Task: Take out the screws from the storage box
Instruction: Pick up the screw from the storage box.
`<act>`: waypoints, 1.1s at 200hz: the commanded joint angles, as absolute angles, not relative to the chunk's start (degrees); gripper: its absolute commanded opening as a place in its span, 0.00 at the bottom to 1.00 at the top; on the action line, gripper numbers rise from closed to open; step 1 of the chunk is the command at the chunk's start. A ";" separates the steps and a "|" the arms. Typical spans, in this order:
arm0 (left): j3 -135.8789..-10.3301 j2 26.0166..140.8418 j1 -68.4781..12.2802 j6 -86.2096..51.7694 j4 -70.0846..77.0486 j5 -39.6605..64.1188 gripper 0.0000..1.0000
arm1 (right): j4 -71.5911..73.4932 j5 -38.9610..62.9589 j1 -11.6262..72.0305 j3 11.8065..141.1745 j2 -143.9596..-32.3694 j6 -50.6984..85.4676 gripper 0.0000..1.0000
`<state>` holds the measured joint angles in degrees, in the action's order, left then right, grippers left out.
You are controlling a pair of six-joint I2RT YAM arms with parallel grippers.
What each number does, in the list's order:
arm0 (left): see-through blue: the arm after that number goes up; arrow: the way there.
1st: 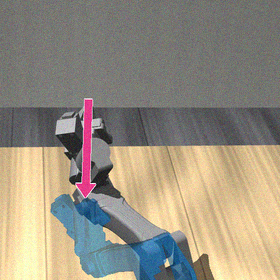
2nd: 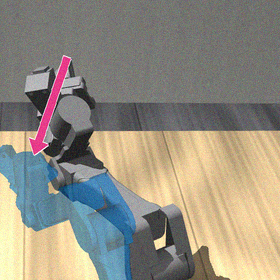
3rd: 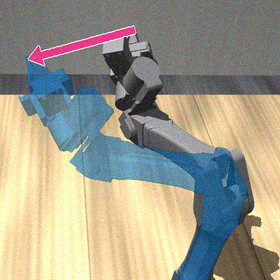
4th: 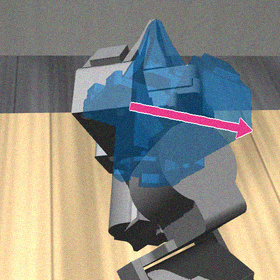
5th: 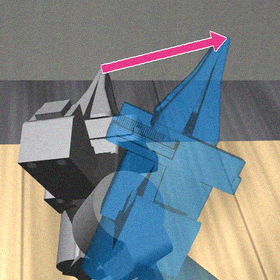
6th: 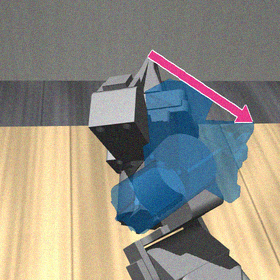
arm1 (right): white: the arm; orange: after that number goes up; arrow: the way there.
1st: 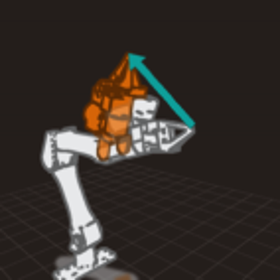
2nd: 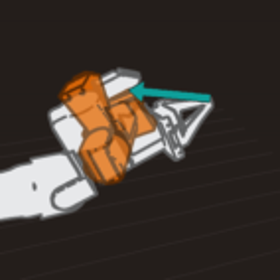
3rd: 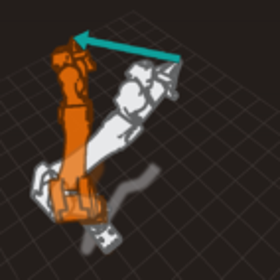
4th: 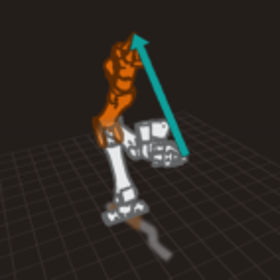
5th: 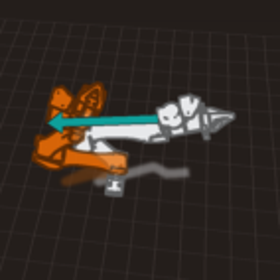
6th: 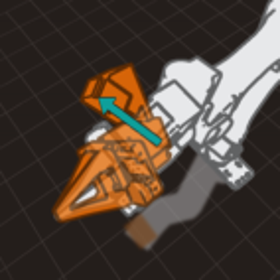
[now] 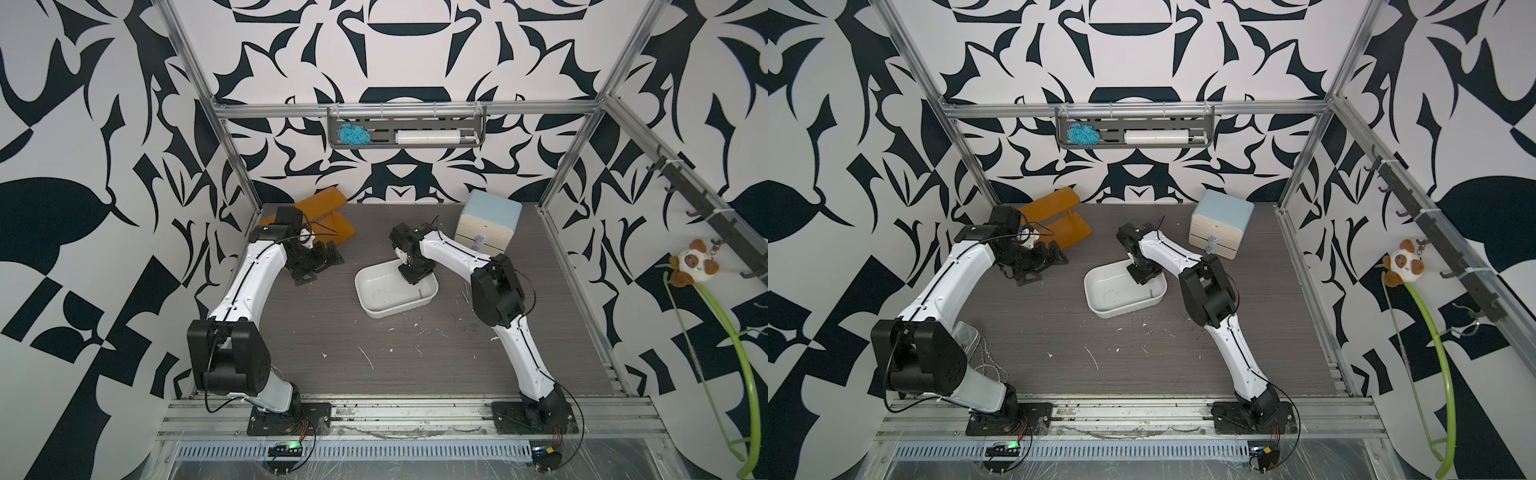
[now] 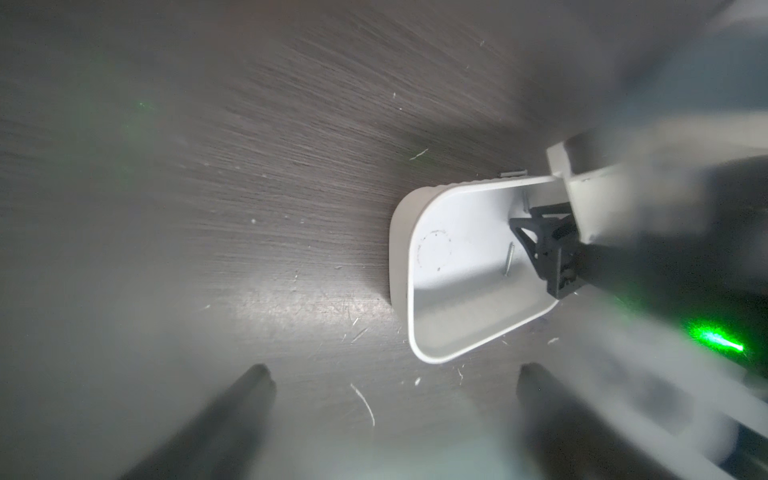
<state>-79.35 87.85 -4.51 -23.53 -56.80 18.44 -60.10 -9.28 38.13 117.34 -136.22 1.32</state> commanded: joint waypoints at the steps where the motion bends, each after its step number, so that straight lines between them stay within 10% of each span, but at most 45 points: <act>1: -80.86 88.69 -4.48 -22.93 -58.11 19.25 0.99 | -59.34 -6.76 37.44 116.61 -135.89 1.85 0.36; 177: -80.53 88.54 -4.47 -22.94 -57.97 19.47 0.99 | -58.37 0.70 36.56 115.97 -136.35 4.05 0.03; 220: -80.25 88.33 -4.46 -23.03 -57.64 19.84 0.99 | -56.38 0.21 36.58 114.48 -131.98 7.58 0.26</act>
